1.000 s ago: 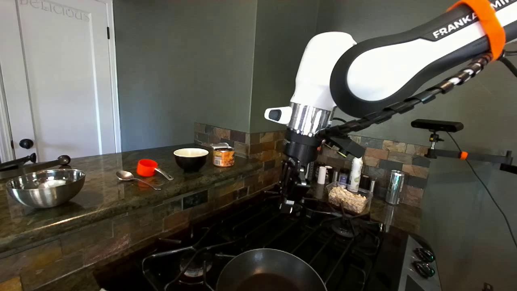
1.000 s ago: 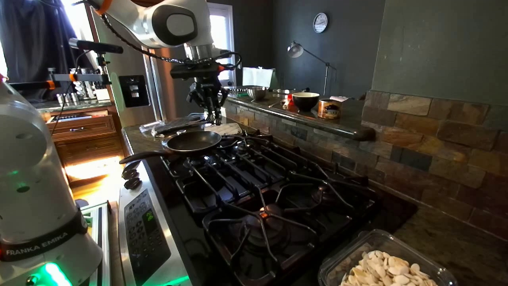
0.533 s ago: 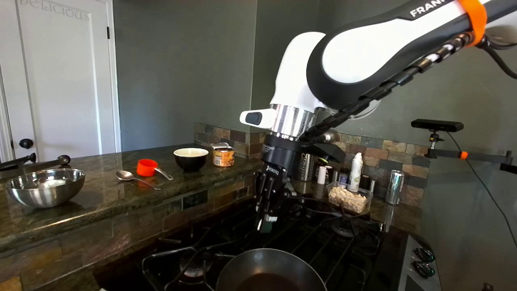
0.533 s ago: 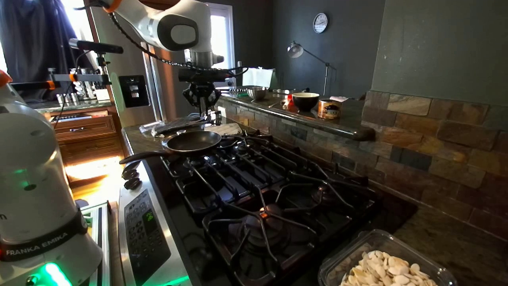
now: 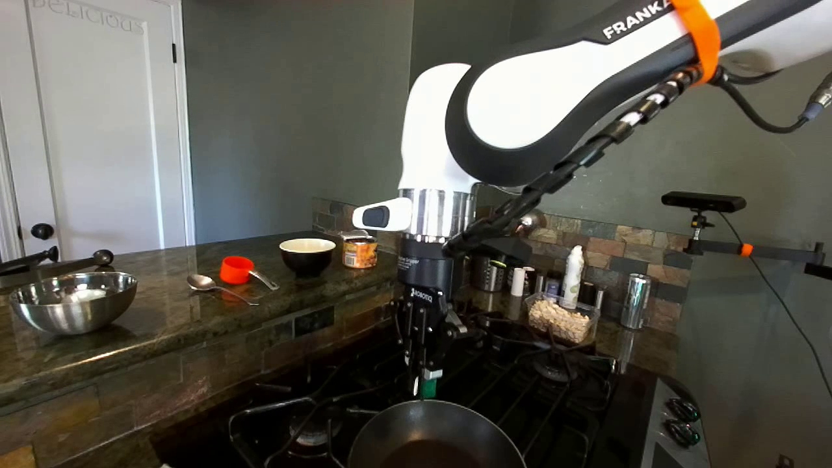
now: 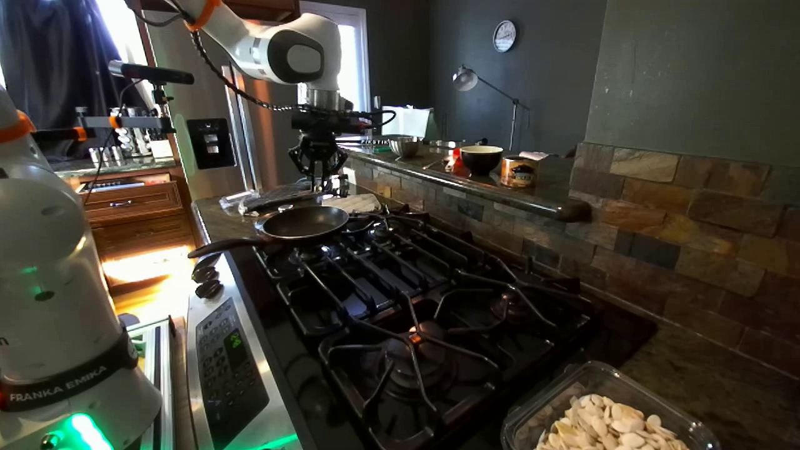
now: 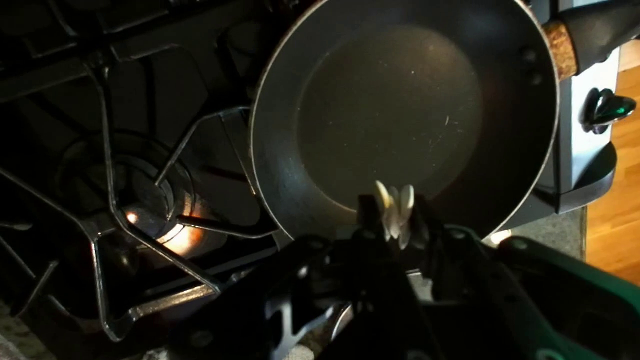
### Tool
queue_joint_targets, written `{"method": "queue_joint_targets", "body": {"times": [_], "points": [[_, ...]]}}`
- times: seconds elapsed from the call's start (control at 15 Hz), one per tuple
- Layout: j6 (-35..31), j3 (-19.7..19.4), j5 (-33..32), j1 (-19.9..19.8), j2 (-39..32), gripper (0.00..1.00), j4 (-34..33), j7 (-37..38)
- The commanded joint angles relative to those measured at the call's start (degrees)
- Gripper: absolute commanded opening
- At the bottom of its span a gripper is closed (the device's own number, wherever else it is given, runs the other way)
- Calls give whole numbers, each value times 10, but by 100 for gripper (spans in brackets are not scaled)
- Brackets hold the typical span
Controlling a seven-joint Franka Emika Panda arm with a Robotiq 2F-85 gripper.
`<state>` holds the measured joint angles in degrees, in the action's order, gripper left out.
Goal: Move some contents from the bowl onto the pan, then move the pan backwards
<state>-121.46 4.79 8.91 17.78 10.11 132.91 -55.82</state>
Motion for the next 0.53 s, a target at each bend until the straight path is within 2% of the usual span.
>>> {"method": "queue_joint_targets", "body": {"times": [0.0, 0.33, 0.47], "points": [[23, 29, -47, -17, -28, 49, -29, 35], [24, 43, -61, -21, -36, 88, -37, 39], [25, 45, -59, -22, -35, 99, -36, 36]]}}
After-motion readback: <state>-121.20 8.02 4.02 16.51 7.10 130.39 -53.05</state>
